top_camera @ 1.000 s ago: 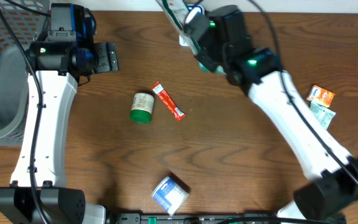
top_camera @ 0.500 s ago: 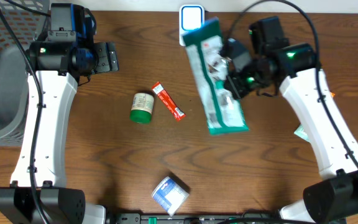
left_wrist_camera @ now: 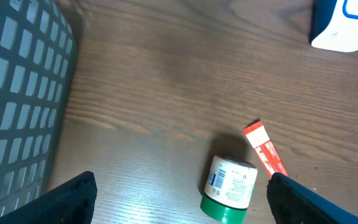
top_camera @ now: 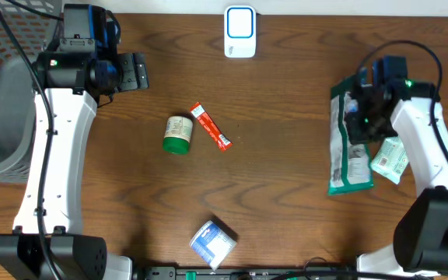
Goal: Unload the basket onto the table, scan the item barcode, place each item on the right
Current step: 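Lower the gloves pack onto the right side beside the wipes pack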
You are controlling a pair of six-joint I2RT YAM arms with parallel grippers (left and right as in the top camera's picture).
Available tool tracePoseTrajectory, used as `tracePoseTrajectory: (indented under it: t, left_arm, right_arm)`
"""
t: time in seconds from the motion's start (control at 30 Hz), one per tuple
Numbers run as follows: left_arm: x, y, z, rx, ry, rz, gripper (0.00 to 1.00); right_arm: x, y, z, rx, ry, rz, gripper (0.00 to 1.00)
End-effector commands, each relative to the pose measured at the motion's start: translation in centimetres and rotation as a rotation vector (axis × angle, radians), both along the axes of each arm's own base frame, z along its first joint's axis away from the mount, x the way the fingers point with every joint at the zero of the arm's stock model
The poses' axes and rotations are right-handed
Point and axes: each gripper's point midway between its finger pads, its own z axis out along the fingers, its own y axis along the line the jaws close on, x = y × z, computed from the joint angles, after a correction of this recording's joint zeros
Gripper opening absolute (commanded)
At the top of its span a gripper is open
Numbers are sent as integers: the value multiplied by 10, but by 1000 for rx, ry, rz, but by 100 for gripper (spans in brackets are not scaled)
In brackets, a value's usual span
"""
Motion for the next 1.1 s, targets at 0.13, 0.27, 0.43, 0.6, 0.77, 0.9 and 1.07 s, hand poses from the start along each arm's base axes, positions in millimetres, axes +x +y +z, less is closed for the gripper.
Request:
tracePoseTrajectory:
  t: [0.13,0.27,0.43,0.6,0.77,0.9,1.07]
  left_arm:
    - [1,3,-6,14,17,4,88]
    - [1,3,-6,14,17,4,88]
    - [1,3,-6,14,17,4,88]
    - [1,3,-6,14,17,4,88]
    - [1,3,-6,14,17,4,88]
    - [1,3,-6,14,17,4,88]
    - [1,3,-6,14,17,4,88]
  right_arm:
    - [-3,-34,-37,-90,-31,32,1]
    - [-3,-48,-37,-150,-32,10,56]
    - [4,-61,-25,-228,-50,-6,74]
    - [38,-16,2,-5,-164,16,73]
    - [51,84,31,504,-231,88,42]
    - [29,110,12,564,-145,98,1]
    - [-4,83,-44,337,-31,-41,1]
